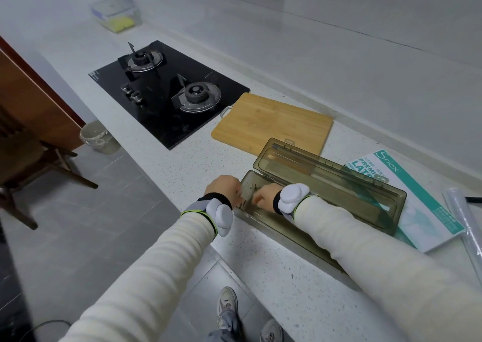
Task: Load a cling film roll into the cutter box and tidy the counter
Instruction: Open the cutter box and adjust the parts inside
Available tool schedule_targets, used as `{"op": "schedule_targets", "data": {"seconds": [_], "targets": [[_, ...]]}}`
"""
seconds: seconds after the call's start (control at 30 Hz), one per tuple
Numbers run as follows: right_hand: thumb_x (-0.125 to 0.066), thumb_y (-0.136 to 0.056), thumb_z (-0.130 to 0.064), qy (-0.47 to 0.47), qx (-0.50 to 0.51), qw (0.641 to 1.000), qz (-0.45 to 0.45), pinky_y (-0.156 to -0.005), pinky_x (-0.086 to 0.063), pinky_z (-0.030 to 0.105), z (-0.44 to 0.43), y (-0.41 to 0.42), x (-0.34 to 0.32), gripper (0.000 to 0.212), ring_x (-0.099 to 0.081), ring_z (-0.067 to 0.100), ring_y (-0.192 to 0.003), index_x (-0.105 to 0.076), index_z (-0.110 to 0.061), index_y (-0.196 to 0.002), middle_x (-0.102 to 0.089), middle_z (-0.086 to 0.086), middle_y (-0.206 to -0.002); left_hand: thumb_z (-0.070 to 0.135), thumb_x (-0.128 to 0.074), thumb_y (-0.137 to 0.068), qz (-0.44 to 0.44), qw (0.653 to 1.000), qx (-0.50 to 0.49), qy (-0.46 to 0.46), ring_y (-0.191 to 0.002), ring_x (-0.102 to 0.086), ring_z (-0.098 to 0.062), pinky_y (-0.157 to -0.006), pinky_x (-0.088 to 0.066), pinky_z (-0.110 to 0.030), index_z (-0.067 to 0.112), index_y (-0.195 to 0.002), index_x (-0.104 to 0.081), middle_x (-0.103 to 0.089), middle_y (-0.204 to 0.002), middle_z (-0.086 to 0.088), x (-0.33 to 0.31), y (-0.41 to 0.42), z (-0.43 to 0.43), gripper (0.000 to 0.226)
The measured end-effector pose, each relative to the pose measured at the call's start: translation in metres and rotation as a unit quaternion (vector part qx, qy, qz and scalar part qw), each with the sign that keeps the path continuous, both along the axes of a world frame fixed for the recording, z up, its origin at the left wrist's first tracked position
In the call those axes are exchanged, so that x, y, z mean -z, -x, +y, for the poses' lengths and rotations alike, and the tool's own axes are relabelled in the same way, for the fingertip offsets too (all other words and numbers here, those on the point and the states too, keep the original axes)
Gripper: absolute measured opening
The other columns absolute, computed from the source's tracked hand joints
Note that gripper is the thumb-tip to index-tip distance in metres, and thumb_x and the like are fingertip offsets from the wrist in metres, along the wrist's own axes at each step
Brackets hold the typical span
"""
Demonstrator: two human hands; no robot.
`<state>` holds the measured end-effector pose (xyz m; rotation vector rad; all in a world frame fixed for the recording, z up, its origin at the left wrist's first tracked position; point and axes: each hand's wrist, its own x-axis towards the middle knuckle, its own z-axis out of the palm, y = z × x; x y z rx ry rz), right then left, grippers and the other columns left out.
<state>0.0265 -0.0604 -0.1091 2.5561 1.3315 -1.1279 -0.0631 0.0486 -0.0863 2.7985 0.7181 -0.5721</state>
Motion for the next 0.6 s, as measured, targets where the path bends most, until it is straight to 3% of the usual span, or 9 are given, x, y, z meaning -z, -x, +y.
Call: {"op": "schedule_targets", "data": {"seconds": [0.13, 0.23, 0.33, 0.47, 0.6], "targets": [[-0.045, -0.095, -0.024, -0.002, -0.017, 1.000, 0.012, -0.094, -0.048, 0.031, 0.001, 0.006, 0.019, 0.033, -0.061, 0.026, -0.105, -0.064, -0.011, -0.119, -0.062, 0.006, -0.126, 0.015, -0.054, -0.083, -0.006, 1.000, -0.001, -0.017, -0.070, -0.042, -0.025, -0.060, -0.039, -0.027, 0.016, -0.074, -0.048, -0.050, -0.079, -0.004, 0.005, 0.001, -0.002, 0.011], [-0.048, -0.094, -0.021, -0.021, 0.030, 0.999, 0.027, -0.078, -0.037, 0.023, 0.007, 0.012, 0.040, 0.030, -0.048, 0.014, -0.087, -0.063, -0.010, -0.118, -0.062, 0.011, -0.124, 0.011, -0.051, -0.083, 0.007, 1.000, 0.002, -0.029, -0.068, -0.043, -0.025, -0.058, -0.038, -0.027, 0.013, -0.073, -0.049, -0.048, -0.073, -0.005, 0.005, -0.001, -0.004, 0.011], [-0.051, -0.093, -0.020, -0.049, 0.081, 0.994, 0.048, -0.078, -0.034, 0.024, 0.014, 0.018, 0.049, 0.031, -0.042, 0.012, -0.089, -0.060, -0.012, -0.122, -0.060, 0.012, -0.126, 0.009, -0.049, -0.085, 0.018, 0.999, 0.011, -0.038, -0.069, -0.045, -0.027, -0.060, -0.039, -0.027, 0.010, -0.073, -0.049, -0.040, -0.061, -0.002, 0.006, -0.004, -0.006, 0.012], [-0.052, -0.092, -0.020, -0.044, 0.104, 0.992, 0.051, -0.079, -0.036, 0.027, 0.019, 0.017, 0.056, 0.032, -0.042, 0.013, -0.089, -0.060, -0.011, -0.121, -0.060, 0.013, -0.126, 0.010, -0.048, -0.088, 0.019, 0.998, 0.022, -0.048, -0.070, -0.047, -0.027, -0.062, -0.042, -0.028, 0.007, -0.084, -0.061, -0.053, -0.075, -0.011, 0.007, -0.005, -0.007, 0.013], [-0.051, -0.093, -0.019, -0.045, 0.105, 0.992, 0.046, -0.082, -0.041, 0.032, 0.020, 0.016, 0.058, 0.032, -0.041, 0.013, -0.089, -0.059, -0.011, -0.122, -0.060, 0.014, -0.127, 0.011, -0.049, -0.087, 0.013, 0.999, 0.022, -0.047, -0.069, -0.047, -0.027, -0.062, -0.040, -0.026, 0.010, -0.081, -0.058, -0.047, -0.070, -0.007, 0.007, -0.005, -0.005, 0.011]]}}
